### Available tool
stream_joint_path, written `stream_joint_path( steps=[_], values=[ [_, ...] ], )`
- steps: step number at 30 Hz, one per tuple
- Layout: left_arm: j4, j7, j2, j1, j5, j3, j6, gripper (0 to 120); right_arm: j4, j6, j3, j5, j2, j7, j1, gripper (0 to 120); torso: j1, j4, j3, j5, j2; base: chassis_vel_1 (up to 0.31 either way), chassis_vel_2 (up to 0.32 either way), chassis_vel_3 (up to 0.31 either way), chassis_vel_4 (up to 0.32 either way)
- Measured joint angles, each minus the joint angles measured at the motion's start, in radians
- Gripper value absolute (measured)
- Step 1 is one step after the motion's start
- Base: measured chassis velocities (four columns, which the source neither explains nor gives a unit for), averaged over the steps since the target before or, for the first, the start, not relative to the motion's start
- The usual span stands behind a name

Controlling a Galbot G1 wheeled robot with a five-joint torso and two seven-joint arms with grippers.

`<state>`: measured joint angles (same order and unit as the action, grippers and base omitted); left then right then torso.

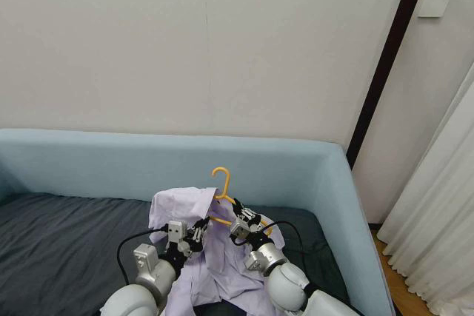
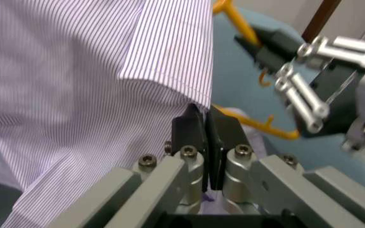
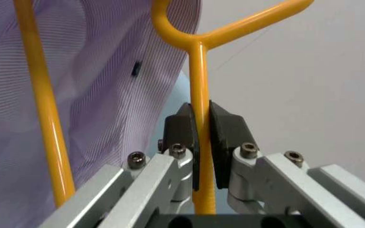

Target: Pick up the clothes from the sofa and hang them on the clothes hanger.

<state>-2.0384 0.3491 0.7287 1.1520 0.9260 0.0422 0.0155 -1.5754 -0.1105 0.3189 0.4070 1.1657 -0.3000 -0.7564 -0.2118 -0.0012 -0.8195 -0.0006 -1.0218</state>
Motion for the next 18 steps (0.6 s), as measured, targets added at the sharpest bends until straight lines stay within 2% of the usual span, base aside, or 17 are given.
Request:
stream_joint_path(
  steps=[2,7,8,12,13,18],
  values=[
    [0.000,-0.002,0.000,0.017,-0.007,-0.007,0.002,3,-0.003,0.005,-0.004,0.005,-0.003,-0.001,-0.002,4,0.000,0.0001,0.000,0.0000,0.000,0.000,0.000,0.000,0.000],
    [-0.021,-0.002,0.003,0.073,-0.042,-0.044,-0.008,25,-0.015,0.047,-0.027,0.060,-0.011,-0.008,-0.013,4,0.000,-0.0003,0.000,-0.0001,0.000,0.000,0.000,0.000,0.000],
    [-0.021,-0.002,0.003,0.073,-0.042,-0.044,-0.008,25,-0.015,0.047,-0.027,0.060,-0.011,-0.008,-0.013,4,0.000,-0.0003,0.000,-0.0001,0.000,0.000,0.000,0.000,0.000],
    [-0.055,-0.024,-0.026,0.140,-0.150,-0.085,-0.014,41,-0.015,0.071,-0.040,0.074,-0.015,-0.011,-0.019,4,0.000,0.0002,0.000,-0.0001,0.000,0.000,0.000,0.000,0.000],
    [-0.055,-0.024,-0.026,0.140,-0.150,-0.085,-0.014,41,-0.015,0.071,-0.040,0.074,-0.015,-0.011,-0.019,4,0.000,0.0002,0.000,-0.0001,0.000,0.000,0.000,0.000,0.000],
    [-0.122,-0.055,-0.125,0.199,-0.298,-0.120,0.027,63,-0.017,0.102,-0.086,0.102,-0.026,-0.015,-0.043,4,0.000,0.0006,0.000,0.0000,0.000,0.000,0.000,0.000,0.000]
  ],
)
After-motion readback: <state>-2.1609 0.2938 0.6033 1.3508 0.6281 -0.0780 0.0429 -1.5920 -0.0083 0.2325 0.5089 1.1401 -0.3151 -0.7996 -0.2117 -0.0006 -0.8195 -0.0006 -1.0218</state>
